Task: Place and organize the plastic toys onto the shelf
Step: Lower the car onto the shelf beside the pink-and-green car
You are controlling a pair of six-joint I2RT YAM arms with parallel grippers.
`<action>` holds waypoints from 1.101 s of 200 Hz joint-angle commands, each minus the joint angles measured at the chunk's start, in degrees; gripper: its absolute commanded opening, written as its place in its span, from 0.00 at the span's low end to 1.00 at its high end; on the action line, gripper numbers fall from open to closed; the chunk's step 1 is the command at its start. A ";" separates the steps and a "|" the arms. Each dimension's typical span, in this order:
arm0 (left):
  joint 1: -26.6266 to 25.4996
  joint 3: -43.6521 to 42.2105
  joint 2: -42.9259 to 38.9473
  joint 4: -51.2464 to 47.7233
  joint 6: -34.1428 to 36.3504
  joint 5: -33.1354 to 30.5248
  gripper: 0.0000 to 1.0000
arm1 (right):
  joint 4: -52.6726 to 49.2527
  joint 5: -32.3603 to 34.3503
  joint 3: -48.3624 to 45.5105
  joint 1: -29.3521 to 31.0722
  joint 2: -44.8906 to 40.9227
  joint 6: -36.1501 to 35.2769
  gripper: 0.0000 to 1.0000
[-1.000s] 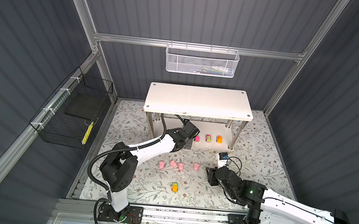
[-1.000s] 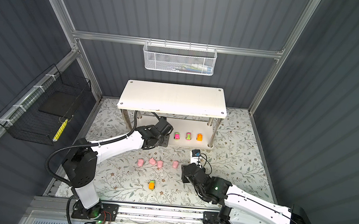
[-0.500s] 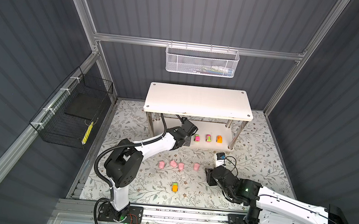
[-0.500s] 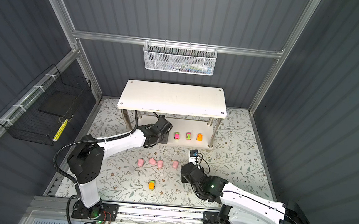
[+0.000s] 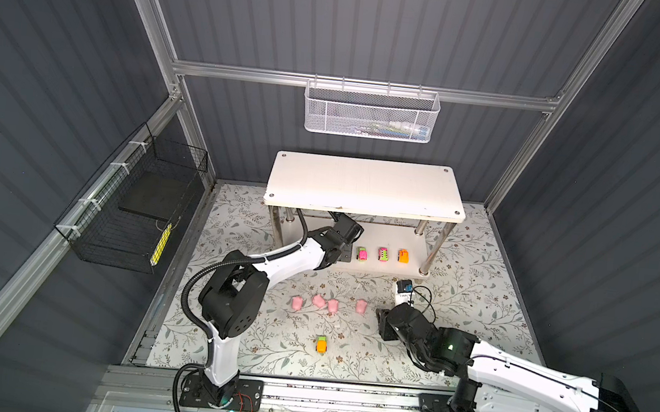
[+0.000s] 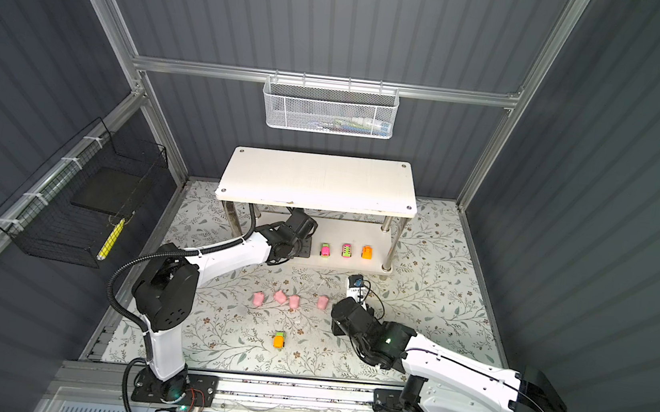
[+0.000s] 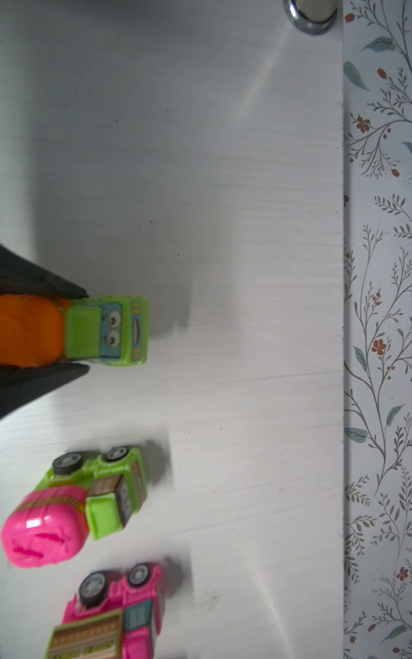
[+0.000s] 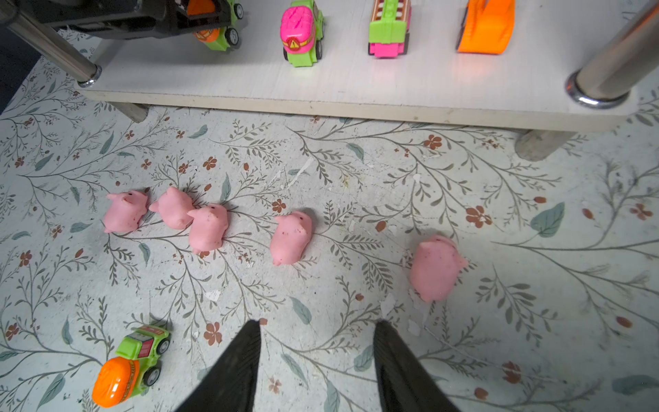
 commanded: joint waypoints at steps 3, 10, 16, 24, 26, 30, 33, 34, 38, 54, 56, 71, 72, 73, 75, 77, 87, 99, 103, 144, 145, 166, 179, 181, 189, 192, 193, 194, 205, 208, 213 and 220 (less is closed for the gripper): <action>0.53 2.55 1.61 -1.23 -0.70 0.87 0.23 | 0.91 -0.57 0.86 -0.39 0.82 -0.42 0.54; 0.53 2.74 1.84 -1.44 -0.74 0.82 0.23 | 0.96 -0.75 0.80 -0.45 0.93 -0.50 0.54; 0.59 2.90 1.89 -1.60 -0.74 0.93 0.23 | 1.15 -0.89 0.87 -0.51 1.03 -0.58 0.54; 0.61 3.22 2.12 -1.94 -0.65 0.94 0.23 | 1.28 -0.99 0.87 -0.53 1.13 -0.67 0.54; 0.63 3.35 2.14 -2.08 -0.65 0.89 0.23 | 1.34 -1.01 0.81 -0.53 1.19 -0.67 0.54; 0.61 3.49 2.30 -2.30 -0.65 0.93 0.23 | 1.33 -1.03 0.80 -0.64 1.21 -0.67 0.54; 0.61 3.60 2.42 -2.43 -0.59 0.92 0.23 | 1.41 -1.17 0.80 -0.62 1.28 -0.67 0.54; 0.65 3.62 2.46 -2.47 -0.57 0.94 0.23 | 1.41 -1.18 0.80 -0.66 1.29 -0.72 0.54; 0.69 3.78 2.56 -2.63 -0.56 0.97 0.23 | 1.42 -1.17 0.82 -0.63 1.29 -0.72 0.53; 0.80 4.50 3.13 -3.44 -0.48 1.22 0.23 | 1.64 -1.34 0.80 -0.75 1.41 -0.76 0.54; 0.81 4.57 3.25 -3.53 -0.48 1.18 0.23 | 1.65 -1.36 0.82 -0.80 1.40 -0.76 0.54; 0.87 4.86 3.53 -3.91 -0.56 1.46 0.23 | 1.61 -1.39 0.73 -0.84 1.39 -0.76 0.54; 0.87 4.86 3.58 -3.96 -0.56 1.52 0.23 | 1.60 -1.38 0.72 -0.86 1.39 -0.76 0.54; 0.87 4.86 3.57 -3.98 -0.61 1.55 0.23 | 1.64 -1.37 0.76 -0.87 1.39 -0.76 0.54; 0.89 4.91 3.62 -3.99 -0.64 1.55 0.23 | 1.65 -1.43 0.72 -0.88 1.46 -0.76 0.54; 0.99 4.96 3.68 -4.04 -0.65 1.55 0.23 | 1.61 -1.43 0.69 -0.90 1.41 -0.76 0.54; 0.97 5.12 3.82 -4.37 -0.84 1.65 0.23 | 1.75 -1.37 0.58 -0.88 1.41 -0.74 0.54; 1.05 5.37 4.07 -4.72 -0.83 1.69 0.24 | 1.79 -1.54 0.51 -1.01 1.48 -0.67 0.54; 1.13 5.44 4.16 -4.90 -0.87 1.71 0.24 | 1.77 -1.54 0.52 -0.98 1.49 -0.67 0.54; 1.46 5.87 4.28 -5.47 -1.09 1.77 0.28 | 2.06 -1.71 0.29 -1.19 1.50 -0.63 0.54; 1.47 5.89 4.27 -5.48 -1.09 1.76 0.28 | 2.05 -1.67 0.28 -1.17 1.53 -0.61 0.54; 1.66 6.00 4.42 -5.73 -1.18 1.85 0.31 | 2.12 -1.73 0.29 -1.14 1.73 -0.61 0.54; 1.69 6.09 4.52 -5.68 -1.27 1.94 0.32 | 2.21 -1.89 0.27 -1.24 1.77 -0.57 0.54; 1.73 6.09 4.58 -5.69 -1.27 2.04 0.32 | 2.30 -1.89 0.29 -1.23 1.86 -0.58 0.54; 1.74 6.18 4.63 -5.62 -1.27 2.15 0.33 | 2.39 -1.91 0.21 -1.23 1.91 -0.58 0.54; 1.75 6.18 4.63 -5.65 -1.27 2.13 0.33 | 2.50 -1.97 0.18 -1.30 1.93 -0.58 0.54; 1.75 6.22 4.66 -5.62 -1.27 2.16 0.33 | 2.49 -1.98 0.18 -1.31 1.92 -0.58 0.54; 1.75 6.25 4.68 -5.64 -1.27 2.18 0.33 | 2.52 -2.02 0.22 -1.27 1.96 -0.58 0.54; 1.75 6.35 4.70 -5.62 -1.27 2.18 0.35 | 2.61 -2.06 0.32 -1.35 2.14 -0.58 0.54; 1.75 6.36 4.70 -5.65 -1.27 2.12 0.35 | 2.67 -2.13 0.34 -1.34 2.18 -0.69 0.54; 1.77 6.43 4.72 -5.63 -1.27 2.16 0.35 | 2.80 -2.24 0.29 -1.32 2.31 -0.67 0.54; 1.82 6.44 4.70 -5.56 -1.27 2.14 0.36 | 2.82 -2.32 0.27 -1.32 2.43 -0.72 0.54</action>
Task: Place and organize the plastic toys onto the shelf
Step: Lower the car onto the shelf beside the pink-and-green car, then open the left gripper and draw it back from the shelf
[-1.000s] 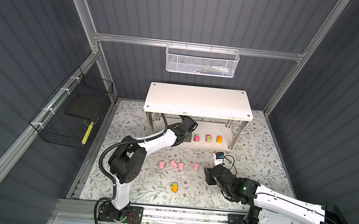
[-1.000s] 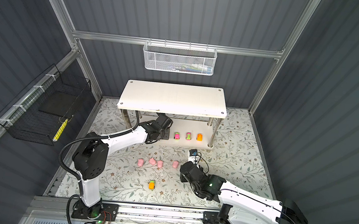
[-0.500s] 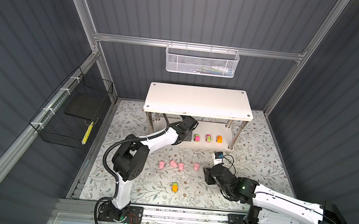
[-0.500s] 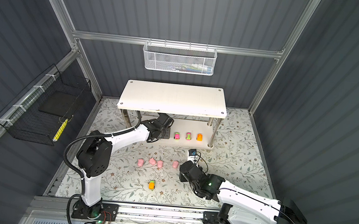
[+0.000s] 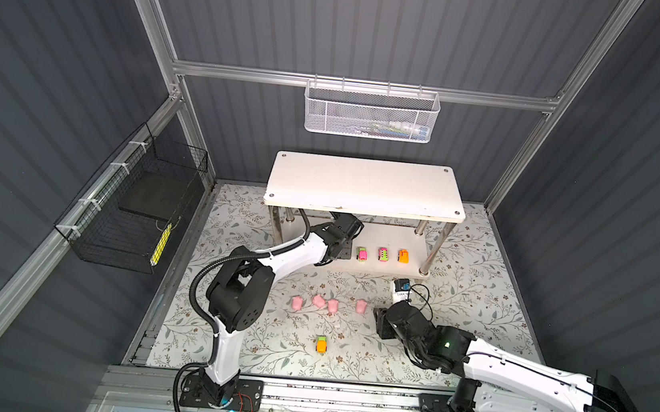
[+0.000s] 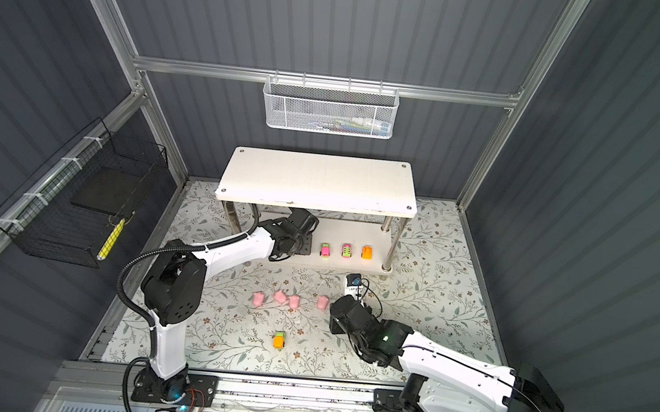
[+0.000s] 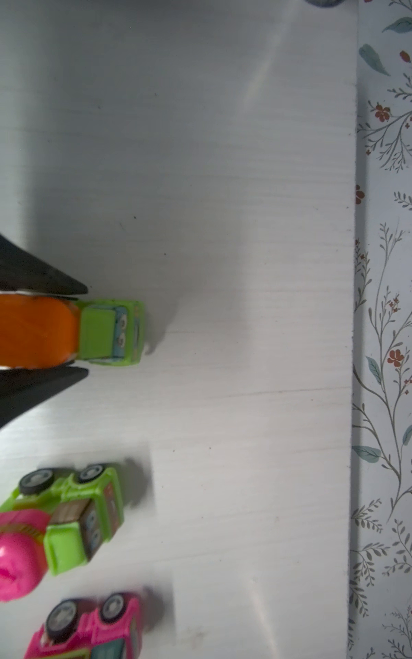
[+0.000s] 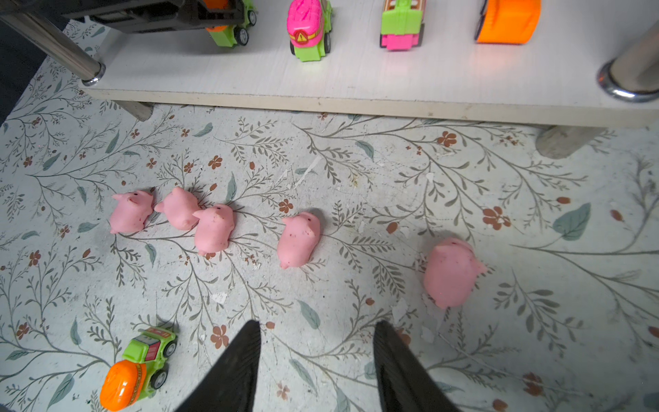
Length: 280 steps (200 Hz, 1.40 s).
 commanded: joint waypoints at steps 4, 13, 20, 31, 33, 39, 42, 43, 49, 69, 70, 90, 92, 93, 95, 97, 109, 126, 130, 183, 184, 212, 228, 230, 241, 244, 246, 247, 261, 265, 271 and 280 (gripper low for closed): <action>0.64 1.98 1.13 -1.60 -0.63 0.63 0.36 | 0.59 -0.35 0.27 -0.25 0.73 -0.48 0.54; 0.59 1.99 1.06 -1.51 -0.65 0.59 0.37 | 0.64 -0.40 0.33 -0.29 0.81 -0.50 0.54; 0.59 2.03 1.06 -1.51 -0.72 0.52 0.38 | 0.72 -0.48 0.28 -0.34 0.86 -0.48 0.54; 0.59 1.98 0.85 -1.47 -0.86 0.49 0.39 | 0.77 -0.54 0.31 -0.34 0.81 -0.52 0.54; 0.64 1.98 0.88 -1.39 -0.84 0.39 0.40 | 0.78 -0.47 0.28 -0.38 0.81 -0.49 0.54; 0.63 1.91 0.60 -1.36 -0.96 0.36 0.41 | 0.75 -0.45 0.20 -0.34 0.81 -0.48 0.54; 0.62 1.88 0.44 -1.28 -0.95 0.40 0.42 | 0.79 -0.43 0.23 -0.34 0.81 -0.51 0.54; 0.61 1.84 0.37 -1.26 -0.93 0.37 0.42 | 0.76 -0.44 0.25 -0.34 0.81 -0.49 0.54; 0.62 1.73 0.05 -1.17 -1.02 0.41 0.44 | 0.78 -0.41 0.24 -0.42 0.74 -0.42 0.54; 0.60 1.28 -1.33 -0.98 -1.09 1.01 0.49 | 0.81 -0.45 0.04 -0.45 0.64 -0.30 0.54; 0.64 1.24 -1.44 -0.98 -1.14 1.07 0.49 | 0.81 -0.45 -0.02 -0.44 0.63 -0.30 0.54; 0.62 -0.04 -3.32 -0.17 -1.78 2.84 0.55 | 0.82 -0.34 -0.15 -0.53 0.59 -0.17 0.54; 0.60 -0.24 -3.44 -0.04 -1.84 2.91 0.56 | 0.86 -0.36 -0.12 -0.52 0.55 -0.18 0.54; 0.60 -0.36 -3.55 0.06 -1.86 3.03 0.56 | 0.84 -0.36 -0.15 -0.51 0.55 -0.20 0.54; 0.59 -0.60 -3.70 0.15 -1.95 3.12 0.57 | 0.82 -0.34 -0.10 -0.58 0.54 -0.21 0.54; 0.59 -0.81 -3.95 0.29 -2.03 3.29 0.57 | 0.88 -0.29 -0.13 -0.53 0.54 -0.21 0.54; 0.59 -2.10 -5.15 0.87 -2.60 3.64 0.59 | 1.00 -0.37 -0.26 -0.53 0.54 -0.21 0.54; 0.59 -3.98 -6.88 1.53 -2.96 3.52 0.62 | 1.25 -0.54 -0.11 -0.61 0.61 -0.25 0.54; 0.59 -4.43 -7.26 1.71 -3.02 3.56 0.63 | 1.23 -0.54 -0.11 -0.64 0.63 -0.26 0.54; -0.02 -12.64 -12.69 4.51 -4.57 4.82 0.66 | 1.19 -0.54 0.57 -0.69 1.47 -0.57 0.54; -0.02 -12.80 -12.79 4.48 -4.59 4.86 0.67 | 1.18 -0.54 0.55 -0.69 1.44 -0.57 0.54; -0.24 -16.17 -15.62 4.57 -4.93 4.86 0.67 | 1.27 -0.89 0.62 -0.78 1.55 -0.48 0.54; -0.53 -18.07 -17.53 4.64 -4.96 4.77 0.68 | 1.24 -1.07 0.76 -0.85 1.60 -0.39 0.54; -0.55 -18.28 -17.83 4.70 -5.03 4.74 0.68 | 1.25 -1.10 0.74 -0.79 1.60 -0.39 0.54; -0.96 -19.53 -19.32 4.47 -5.21 4.76 0.68 | 1.11 -1.09 0.82 -0.78 1.52 -0.25 0.54; -1.13 -19.88 -19.71 4.34 -5.29 4.63 0.68 | 1.15 -1.04 0.82 -0.78 1.53 -0.29 0.54; -1.27 -20.05 -20.04 4.26 -5.31 4.59 0.68 | 1.16 -1.10 0.80 -0.78 1.52 -0.25 0.54; -1.35 -20.19 -20.20 4.23 -5.35 4.57 0.68 | 1.12 -1.04 0.80 -0.78 1.51 -0.28 0.54; -2.57 -21.46 -22.19 3.47 -5.71 4.02 0.69 | 1.09 -1.06 0.91 -0.80 1.42 -0.28 0.54; -3.03 -21.77 -22.84 3.10 -5.80 3.81 0.69 | 1.02 -1.00 0.90 -0.78 1.42 -0.30 0.54; -3.80 -22.20 -23.83 2.39 -6.04 3.34 0.70 | 0.95 -0.91 0.88 -0.78 1.42 -0.28 0.54; -5.20 -22.76 -25.39 1.09 -6.35 2.44 0.70 | 0.67 -0.90 1.04 -0.78 1.38 -0.29 0.54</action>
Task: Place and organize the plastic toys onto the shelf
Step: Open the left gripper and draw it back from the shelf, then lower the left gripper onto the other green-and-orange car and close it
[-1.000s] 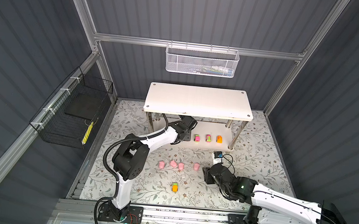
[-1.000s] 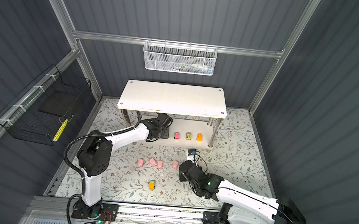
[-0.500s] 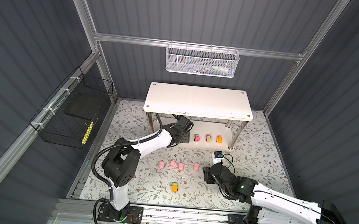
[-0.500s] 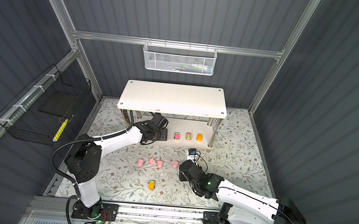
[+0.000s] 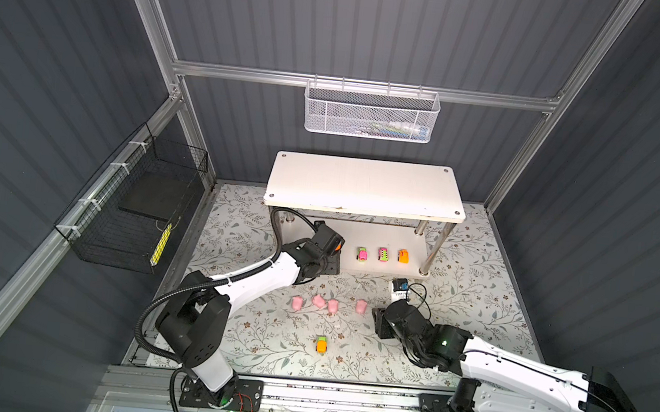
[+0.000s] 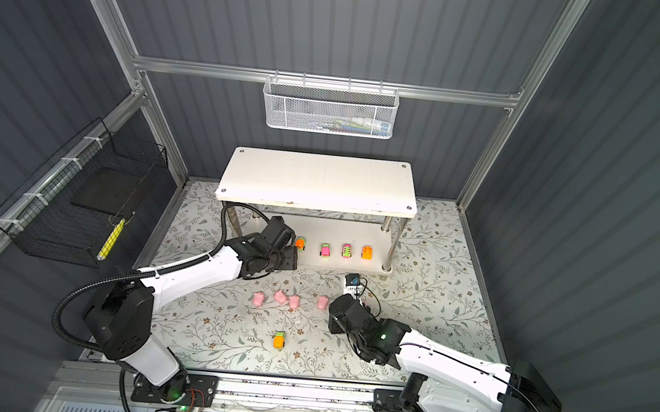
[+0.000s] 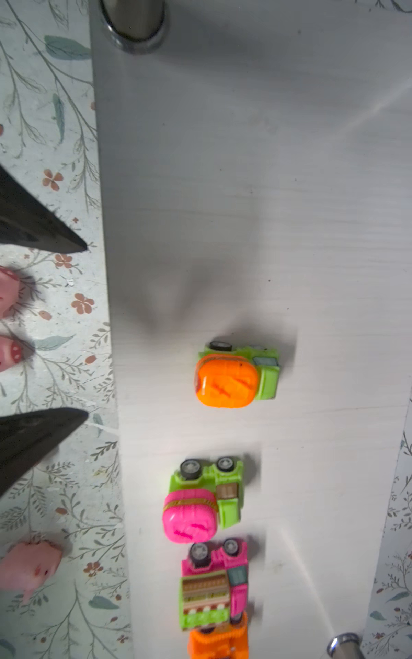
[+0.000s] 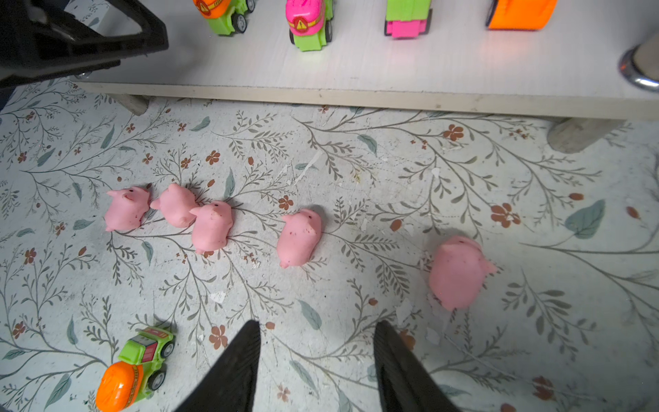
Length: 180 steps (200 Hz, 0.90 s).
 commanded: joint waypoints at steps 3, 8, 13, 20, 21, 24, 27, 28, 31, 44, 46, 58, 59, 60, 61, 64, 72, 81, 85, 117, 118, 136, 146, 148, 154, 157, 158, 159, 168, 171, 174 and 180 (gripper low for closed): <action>-3.60 -1.66 -4.71 -3.27 -1.58 -2.01 0.70 | -0.02 0.12 1.07 -0.18 -0.04 -0.32 0.54; -4.46 -1.88 -5.52 -4.27 -1.99 -2.88 0.71 | -0.21 0.20 1.16 -0.25 -0.04 -0.37 0.54; -5.39 -1.98 -6.26 -5.43 -2.35 -3.53 0.71 | -0.38 0.28 1.21 -0.25 -0.07 -0.41 0.54; -6.62 -2.29 -7.32 -7.06 -3.20 -4.24 0.71 | -0.53 0.41 1.23 -0.26 -0.15 -0.39 0.54; -6.83 -2.32 -7.52 -7.30 -3.31 -4.28 0.71 | -0.56 0.39 1.26 -0.25 -0.14 -0.39 0.54; -7.34 -2.50 -7.95 -7.89 -3.81 -4.44 0.71 | -0.66 0.39 1.31 -0.29 -0.21 -0.39 0.54; -7.78 -2.82 -8.43 -8.53 -4.22 -4.56 0.72 | -0.71 0.50 1.35 -0.30 -0.22 -0.45 0.54; -8.03 -2.84 -8.56 -8.69 -4.35 -4.58 0.72 | -0.69 0.48 1.37 -0.32 -0.22 -0.46 0.54; -8.47 -3.20 -9.17 -9.24 -4.89 -4.68 0.72 | -0.75 0.47 1.35 -0.26 -0.17 -0.47 0.54; -10.39 -5.25 -11.66 -11.15 -7.62 -4.69 0.72 | -1.00 0.57 1.46 -0.26 -0.22 -0.56 0.54; -10.67 -5.58 -12.09 -11.32 -7.99 -4.68 0.72 | -1.02 0.67 1.47 -0.27 -0.22 -0.56 0.54; -12.50 -7.80 -14.26 -12.91 -10.16 -4.99 0.72 | -1.02 0.55 1.68 -0.28 0.02 -0.74 0.54; -12.50 -8.02 -14.42 -13.19 -10.35 -4.97 0.72 | -1.03 0.55 1.71 -0.27 0.03 -0.74 0.54; -12.74 -8.21 -14.54 -13.19 -10.49 -5.00 0.72 | -0.98 0.51 1.68 -0.26 0.04 -0.78 0.54; -12.83 -8.40 -14.74 -13.31 -10.65 -4.97 0.72 | -1.00 0.49 1.71 -0.30 0.09 -0.80 0.54; -13.38 -8.90 -15.09 -13.92 -11.32 -4.99 0.72 | -1.02 0.43 1.80 -0.26 0.17 -0.82 0.54; -14.35 -10.42 -16.19 -14.79 -12.83 -4.82 0.72 | -0.94 0.34 1.95 -0.25 0.50 -0.91 0.54; -16.16 -11.97 -16.99 -15.29 -14.54 -4.58 0.72 | -0.80 0.07 2.16 -0.33 0.89 -1.07 0.55; -16.97 -12.52 -17.12 -15.62 -15.36 -4.43 0.72 | -0.72 0.02 2.30 -0.31 1.15 -1.17 0.55; -25.40 -13.24 -14.80 -20.17 -20.81 -5.14 0.74 | -0.69 -0.72 3.14 -0.35 2.58 -1.44 0.55; -25.58 -13.20 -14.69 -20.27 -21.00 -5.17 0.74 | -0.68 -0.74 3.14 -0.30 2.59 -1.44 0.55; -27.76 -14.10 -13.88 -21.25 -22.80 -4.46 0.74 | -0.45 -1.19 3.25 -0.27 2.99 -1.39 0.55; -28.11 -15.28 -14.03 -20.39 -23.78 -3.45 0.74 | -0.33 -1.34 3.15 -0.26 3.05 -1.27 0.55; -28.20 -15.60 -14.09 -20.00 -23.85 -3.14 0.74 | -0.35 -1.37 3.15 -0.25 3.10 -1.20 0.55; -28.35 -16.52 -14.22 -18.95 -24.12 -2.25 0.74 | -0.49 -1.44 3.07 -0.25 2.99 -1.10 0.55; -28.46 -16.90 -14.23 -18.54 -24.25 -1.94 0.74 | -0.50 -1.39 3.05 -0.25 2.98 -0.97 0.55; -28.43 -17.00 -14.23 -18.49 -24.34 -1.81 0.74 | -0.50 -1.43 3.01 -0.25 2.92 -0.94 0.55; -28.50 -17.10 -14.23 -18.37 -24.43 -1.66 0.74 | -0.45 -1.41 3.03 -0.29 2.93 -0.88 0.55; -28.78 -17.83 -13.98 -17.80 -24.78 -1.01 0.73 | -0.34 -1.39 2.73 -0.25 2.70 -0.55 0.55; -28.83 -18.03 -13.82 -17.74 -24.85 -0.86 0.73 | -0.33 -1.42 2.62 -0.25 2.62 -0.37 0.55; -29.04 -18.14 -13.65 -17.73 -24.93 -0.81 0.73 | -0.34 -1.42 2.53 -0.25 2.49 -0.32 0.55; -29.26 -18.17 -13.30 -17.78 -24.92 -0.62 0.73 | -0.24 -1.53 2.22 -0.25 2.28 -0.09 0.55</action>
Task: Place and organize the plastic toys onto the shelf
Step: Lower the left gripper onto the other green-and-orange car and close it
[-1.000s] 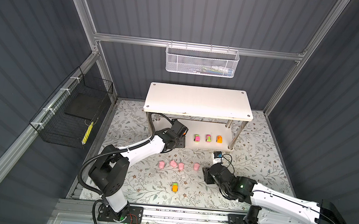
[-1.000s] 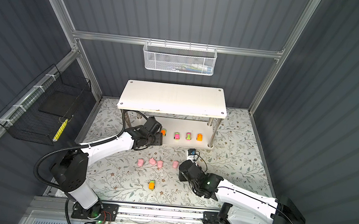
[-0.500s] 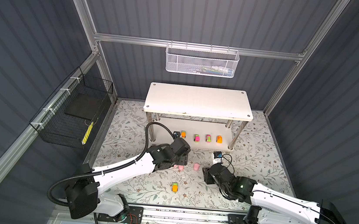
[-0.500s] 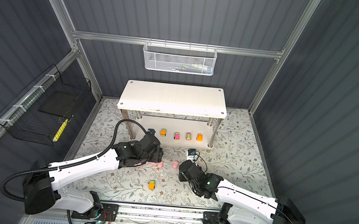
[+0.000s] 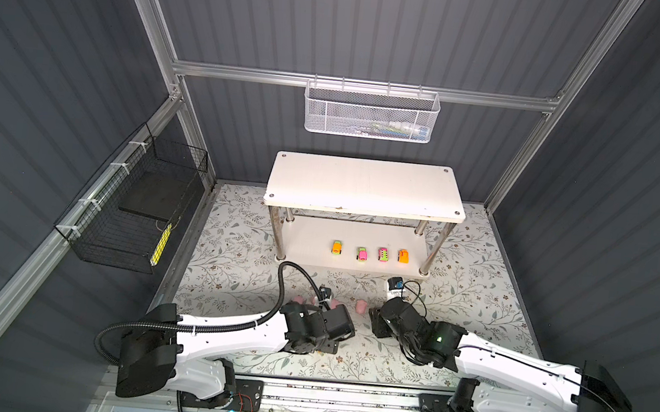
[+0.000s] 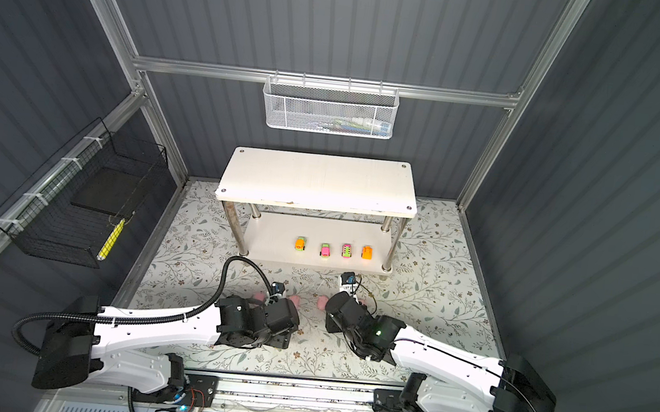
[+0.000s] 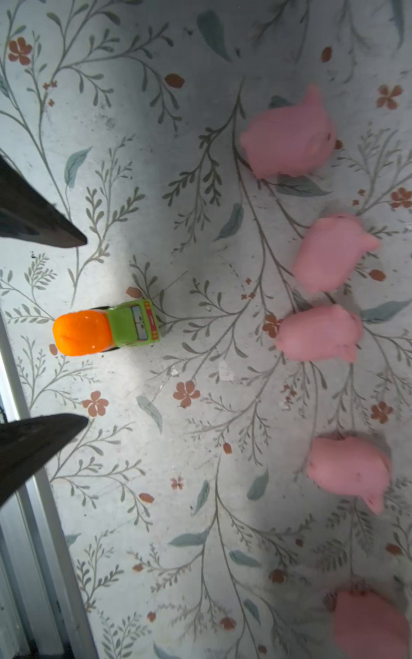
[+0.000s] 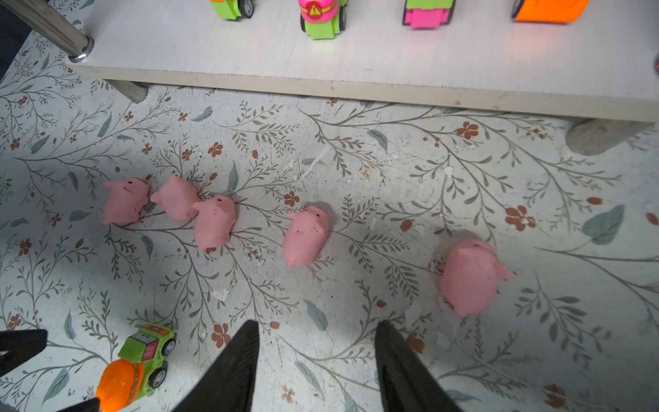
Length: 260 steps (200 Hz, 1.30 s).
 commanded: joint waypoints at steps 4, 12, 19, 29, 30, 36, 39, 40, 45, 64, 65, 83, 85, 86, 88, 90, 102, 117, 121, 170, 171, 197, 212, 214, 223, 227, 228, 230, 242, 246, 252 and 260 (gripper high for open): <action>-0.94 -1.48 1.23 -0.70 -2.90 1.85 0.72 | -0.09 -0.11 0.38 -0.27 -0.77 0.84 0.55; -1.04 -1.64 1.71 -0.66 -2.92 2.08 0.71 | 0.00 -0.07 0.10 -0.21 -0.97 1.03 0.55; -1.17 -2.01 2.10 -0.15 -2.71 2.51 0.71 | 0.03 -0.06 -0.03 -0.23 -1.10 1.04 0.55; -1.13 -2.55 2.54 1.26 -2.44 3.16 0.70 | 0.00 -0.06 -0.17 -0.21 -1.16 1.12 0.55; -1.11 -2.58 2.60 1.39 -2.33 3.23 0.70 | 0.02 -0.02 -0.13 -0.21 -1.15 1.12 0.55; -1.15 -2.77 2.95 2.42 -1.78 3.87 0.70 | 0.03 0.01 -0.12 -0.28 -1.16 1.17 0.55; -1.16 -2.74 3.15 2.67 -1.71 4.07 0.69 | 0.04 0.02 -0.18 -0.23 -1.15 1.11 0.55; -1.17 -2.72 3.25 2.75 -1.66 4.13 0.69 | 0.00 0.02 -0.18 -0.22 -1.15 1.12 0.55; -1.17 -2.66 3.76 2.74 -1.31 4.19 0.69 | 0.02 0.02 -0.18 -0.22 -1.15 1.12 0.55; -1.15 -2.08 5.56 2.95 -0.50 4.81 0.66 | -0.02 0.00 -0.25 -0.25 -1.15 1.22 0.55; -1.16 -2.08 5.65 2.93 -0.53 4.90 0.66 | -0.03 0.01 -0.31 -0.23 -1.15 1.21 0.56; -1.10 -2.08 6.54 3.55 -0.33 5.68 0.62 | 0.40 0.10 -0.74 -0.22 -1.24 1.30 0.56; -1.09 -2.13 6.64 3.63 -0.37 5.79 0.62 | 0.40 0.10 -0.78 -0.21 -1.24 1.30 0.56; -1.13 -2.15 6.67 3.67 -0.33 5.82 0.62 | 0.49 0.11 -0.75 -0.21 -1.24 1.30 0.56; -1.12 -2.12 6.80 3.74 -0.37 5.85 0.61 | 0.51 0.11 -0.83 -0.23 -1.24 1.32 0.56; -1.16 -2.09 6.90 3.83 -0.31 5.85 0.61 | 0.56 0.11 -0.81 -0.21 -1.19 1.37 0.56; -1.12 -2.00 7.42 3.92 -0.08 6.04 0.59 | 0.82 0.02 -0.91 -0.26 -1.06 1.37 0.56; -1.17 -1.64 8.14 4.04 0.08 6.05 0.56 | 1.02 -0.12 -1.06 -0.22 -0.84 1.42 0.56; -1.15 -1.60 8.31 4.09 0.14 6.00 0.54 | 1.13 -0.11 -0.99 -0.22 -0.81 1.39 0.56; -1.17 -0.91 9.92 4.15 0.49 5.70 0.45 | 1.63 -0.25 -1.28 -0.22 -0.17 1.13 0.56; -1.17 -0.88 9.90 4.10 0.49 5.69 0.45 | 1.63 -0.25 -1.26 -0.21 -0.13 1.13 0.56; -1.17 -0.40 10.61 3.80 0.56 5.20 0.46 | 2.15 -0.38 -1.23 -0.23 0.18 1.01 0.56; -1.11 -0.02 10.90 3.79 0.87 5.11 0.48 | 2.37 -0.42 -1.27 -0.26 0.43 1.12 0.56; -1.16 0.02 10.92 3.80 0.86 5.05 0.48 | 2.39 -0.44 -1.31 -0.24 0.43 1.12 0.56; -1.11 0.03 10.99 3.96 0.89 5.03 0.48 | 2.44 -0.51 -1.31 -0.21 0.38 1.10 0.56; -1.12 0.11 11.03 4.05 0.94 4.98 0.49 | 2.54 -0.52 -1.32 -0.21 0.43 1.05 0.56; -1.15 0.11 11.02 4.01 0.94 4.98 0.49 | 2.53 -0.56 -1.32 -0.25 0.43 1.13 0.56; -1.17 0.11 11.01 3.98 0.94 5.04 0.49 | 2.58 -0.50 -1.35 -0.28 0.43 1.13 0.56; -1.12 0.36 11.22 4.14 1.28 4.65 0.48 | 2.65 -0.57 -1.37 -0.21 0.43 1.03 0.56; -1.16 0.38 11.33 4.19 1.37 4.55 0.47 | 2.72 -0.60 -1.37 -0.21 0.41 1.04 0.56; -1.12 0.46 11.56 4.27 1.48 4.33 0.45 | 2.76 -0.60 -1.37 -0.23 0.38 1.04 0.56; -1.12 0.70 11.99 4.23 1.64 4.14 0.44 | 2.85 -0.68 -1.31 -0.21 0.37 0.95 0.56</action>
